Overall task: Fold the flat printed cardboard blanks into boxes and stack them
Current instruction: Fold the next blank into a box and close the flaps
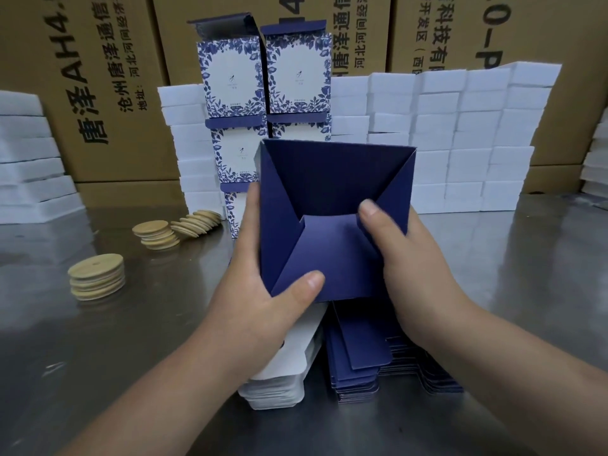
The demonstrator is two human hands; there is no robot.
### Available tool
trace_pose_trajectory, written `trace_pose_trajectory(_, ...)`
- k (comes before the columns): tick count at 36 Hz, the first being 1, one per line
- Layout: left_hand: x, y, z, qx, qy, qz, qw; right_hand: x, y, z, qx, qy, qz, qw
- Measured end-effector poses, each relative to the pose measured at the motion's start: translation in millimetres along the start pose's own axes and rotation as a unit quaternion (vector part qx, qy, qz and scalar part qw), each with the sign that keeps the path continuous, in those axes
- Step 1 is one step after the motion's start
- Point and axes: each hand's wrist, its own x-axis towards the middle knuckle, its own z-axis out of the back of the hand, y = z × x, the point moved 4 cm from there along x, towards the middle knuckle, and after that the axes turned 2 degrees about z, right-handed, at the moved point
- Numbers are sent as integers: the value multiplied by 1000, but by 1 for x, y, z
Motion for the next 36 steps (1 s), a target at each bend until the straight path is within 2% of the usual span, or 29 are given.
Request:
trace_pose_trajectory(3,3,1,7,15,-42,-9,999,0,6,-3,-42,26,32,998)
trace_pose_trajectory(8,8,3,17,83,-97,-29,991,6,8,0,66,39,-18,997)
trace_pose_trajectory(12,11,6,22,115,-124,-43,985,12,10,9,111,6,-29,993)
trace_pose_trajectory(15,9,3,21,119,-104,-80,984,17,15,13,89,-7,10,996)
trace_pose_trajectory(19,7,1,16,27,-29,-112,993,17,20,13,74,4,45,996)
trace_pose_trajectory(23,8,-1,21,-17,-64,-100,993,14,20,11,20,26,35,999)
trace_pose_trajectory(27,9,-2,26,-12,-86,-88,992,12,25,10,-8,11,49,999)
trace_pose_trajectory(31,8,-4,23,0,-64,-86,994,11,28,9,-53,28,53,997)
trace_pose_trajectory(36,8,-4,20,-26,-31,-69,997,10,27,4,-41,66,64,995)
